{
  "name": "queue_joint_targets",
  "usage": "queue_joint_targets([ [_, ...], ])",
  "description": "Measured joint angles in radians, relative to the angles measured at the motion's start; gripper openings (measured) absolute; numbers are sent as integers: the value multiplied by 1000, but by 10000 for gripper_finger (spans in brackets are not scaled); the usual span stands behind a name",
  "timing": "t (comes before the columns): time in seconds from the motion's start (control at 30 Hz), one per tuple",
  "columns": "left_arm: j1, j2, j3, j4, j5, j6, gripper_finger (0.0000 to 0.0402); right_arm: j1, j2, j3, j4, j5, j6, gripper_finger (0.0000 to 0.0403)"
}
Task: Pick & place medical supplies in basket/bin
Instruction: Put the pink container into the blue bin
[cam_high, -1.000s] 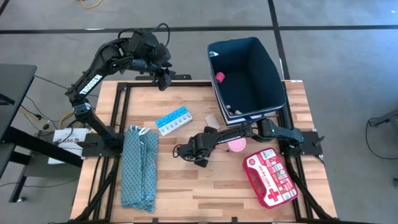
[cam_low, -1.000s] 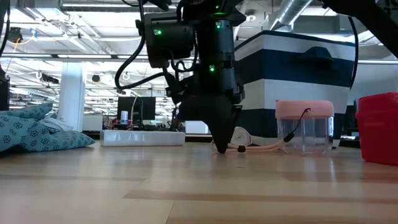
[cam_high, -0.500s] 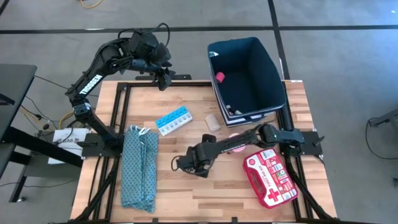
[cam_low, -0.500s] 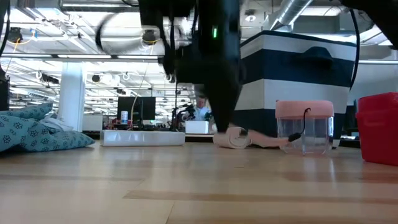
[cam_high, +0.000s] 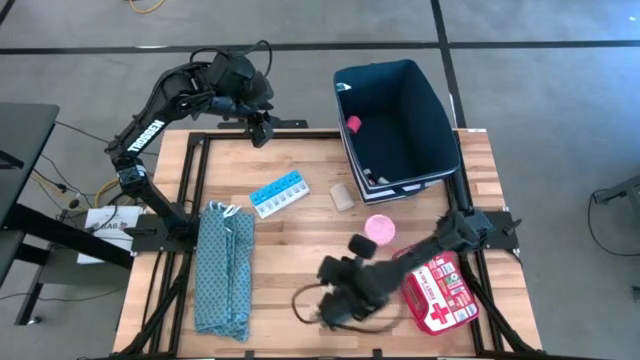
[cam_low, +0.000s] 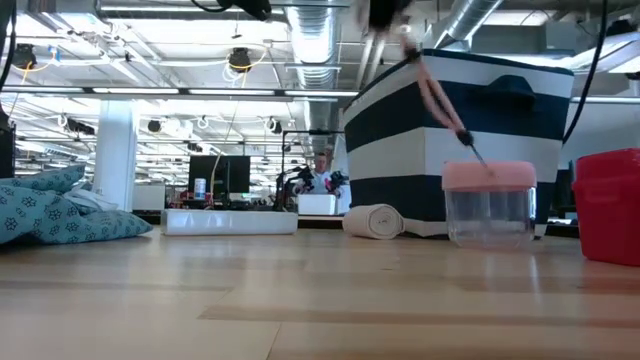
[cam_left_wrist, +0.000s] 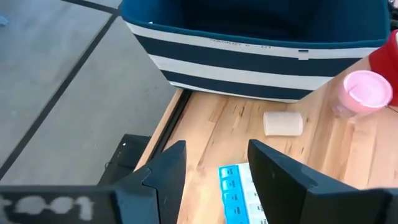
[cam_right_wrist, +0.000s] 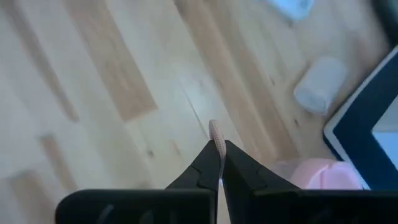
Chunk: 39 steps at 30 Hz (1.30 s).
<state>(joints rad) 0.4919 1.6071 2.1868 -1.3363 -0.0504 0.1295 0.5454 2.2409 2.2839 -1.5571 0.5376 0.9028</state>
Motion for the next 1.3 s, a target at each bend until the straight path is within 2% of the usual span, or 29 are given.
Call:
queue_joint_targets([
  [0.13,0,0,0,1,-15,0,164,85,-87,-6,-14,159,65,2],
  [0.37,0,0,0,2,-12,-6,164,212,-256,-62,-11,565,93,2],
  [0.43,0,0,0,2,-12,-8,164,235,-310,-97,-13,639,81,1],
  [0.6,0,0,0,1,-12,-11,164,249,-452,-192,-13,833,60,2],
  [0.77,0,0,0,2,-12,-13,164,208,-613,-278,-13,1010,-11,1],
  [0.9,0,0,0,2,-14,-11,164,114,-743,-311,-14,1035,-109,1],
  [1.03,0,0,0,9,-14,-10,164,-29,-847,-342,-15,1034,-101,1],
  [1.17,0,0,0,9,-14,1,164,-140,-891,-382,-14,987,-95,1],
  [1.3,1,0,0,9,-14,14,164,-199,-901,-414,-15,964,-147,1],
])
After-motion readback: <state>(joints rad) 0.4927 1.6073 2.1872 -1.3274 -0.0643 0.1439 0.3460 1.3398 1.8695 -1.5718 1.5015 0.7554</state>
